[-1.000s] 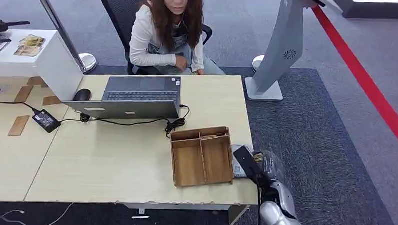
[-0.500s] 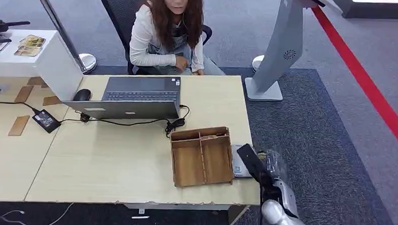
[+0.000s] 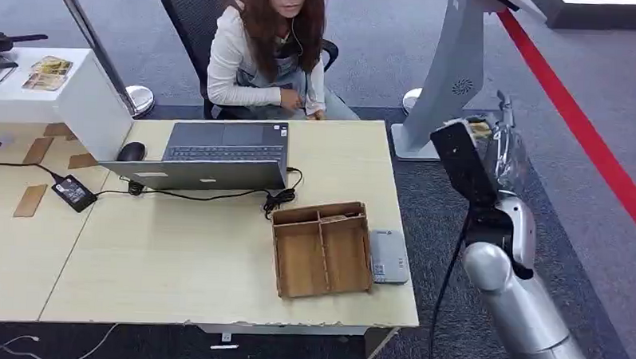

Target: Pass the card to the sensor for recognition and then transmit it.

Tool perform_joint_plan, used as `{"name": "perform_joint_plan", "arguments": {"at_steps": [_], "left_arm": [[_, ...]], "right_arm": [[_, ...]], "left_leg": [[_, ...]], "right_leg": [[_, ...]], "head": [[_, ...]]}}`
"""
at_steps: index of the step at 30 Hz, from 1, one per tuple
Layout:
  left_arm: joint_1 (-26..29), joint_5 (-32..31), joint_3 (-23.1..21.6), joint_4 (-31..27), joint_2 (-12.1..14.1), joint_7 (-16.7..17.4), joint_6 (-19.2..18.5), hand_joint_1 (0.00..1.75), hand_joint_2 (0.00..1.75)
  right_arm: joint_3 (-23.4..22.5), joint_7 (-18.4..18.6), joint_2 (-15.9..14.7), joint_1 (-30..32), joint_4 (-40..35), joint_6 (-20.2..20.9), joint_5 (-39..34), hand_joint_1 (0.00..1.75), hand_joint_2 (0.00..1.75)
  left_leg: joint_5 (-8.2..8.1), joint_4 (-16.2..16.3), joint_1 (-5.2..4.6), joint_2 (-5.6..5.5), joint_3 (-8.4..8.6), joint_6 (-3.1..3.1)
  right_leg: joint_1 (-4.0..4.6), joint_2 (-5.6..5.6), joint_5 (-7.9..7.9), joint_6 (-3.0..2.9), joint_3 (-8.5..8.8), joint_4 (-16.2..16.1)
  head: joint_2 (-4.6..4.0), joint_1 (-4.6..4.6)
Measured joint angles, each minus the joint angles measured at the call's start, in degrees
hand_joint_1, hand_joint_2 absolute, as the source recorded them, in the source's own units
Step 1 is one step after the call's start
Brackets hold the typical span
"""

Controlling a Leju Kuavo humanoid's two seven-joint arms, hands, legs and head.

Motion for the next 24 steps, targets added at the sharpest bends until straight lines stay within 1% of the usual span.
{"name": "perform_joint_plan", "arguments": {"at_steps": [3,6,8,12,15,20,24], "left_arm": [[-0.1,-0.6,-0.2,0.0,0.0,-0.3,-0.3,0.00,0.00],[-0.4,-1.5,-0.5,0.0,0.0,-0.5,-0.5,0.00,0.00],[-0.4,-1.7,-0.6,0.0,0.0,-0.6,-0.6,0.00,0.00],[-0.3,-1.8,-0.9,0.0,0.0,-0.6,-0.8,0.00,0.00],[-0.3,-2.0,-1.2,0.0,0.0,-1.3,-0.6,0.00,0.00],[-0.4,-2.2,-1.4,0.0,0.1,-2.6,-0.4,0.00,0.00],[-0.4,-2.0,-1.5,0.0,0.1,-2.6,-0.4,0.00,0.00]], "right_arm": [[0.8,-1.2,1.6,-4.7,0.4,-0.2,-2.1,1.75,1.75],[2.4,-2.5,3.9,-10.6,3.6,-0.4,-4.3,1.75,1.75],[3.3,-3.1,5.3,-13.1,5.5,-0.8,-4.8,1.75,1.75],[4.2,-3.6,6.9,-15.4,8.1,-1.1,-5.4,1.75,1.75],[5.4,-4.0,8.2,-17.3,10.4,-0.9,-5.4,1.75,1.75],[8.3,-7.4,13.3,-24.1,20.2,-2.2,-7.6,1.75,1.75],[9.7,-10.5,17.5,-28.1,29.8,-3.2,-11.8,1.75,1.75]], "left_leg": [[0.02,0.0,0.03,-0.01,-0.05,-0.03],[0.05,0.0,0.02,-0.02,-0.02,-0.05],[0.11,0.0,0.02,-0.13,-0.06,-0.04],[0.10,0.0,0.03,-0.12,-0.09,-0.04],[0.10,0.0,0.07,-0.11,-0.15,-0.03],[0.11,0.0,0.05,-0.09,-0.16,-0.05],[0.15,0.0,0.06,-0.15,-0.15,-0.10]], "right_leg": [[0.00,0.01,0.02,-0.02,-0.02,0.0],[0.03,0.01,0.02,-0.03,-0.02,0.0],[0.03,-0.11,0.01,-0.02,-0.02,0.0],[0.02,-0.12,0.01,-0.02,-0.02,0.0],[-0.04,-0.09,0.01,-0.02,-0.09,0.1],[0.01,-0.07,0.02,-0.02,-0.10,0.1],[0.06,-0.13,0.03,-0.04,-0.09,0.1]], "head": [[0.00,0.04],[0.00,0.02],[0.00,0.02],[0.00,0.02],[0.02,0.02],[0.00,0.00],[0.00,0.02]]}}
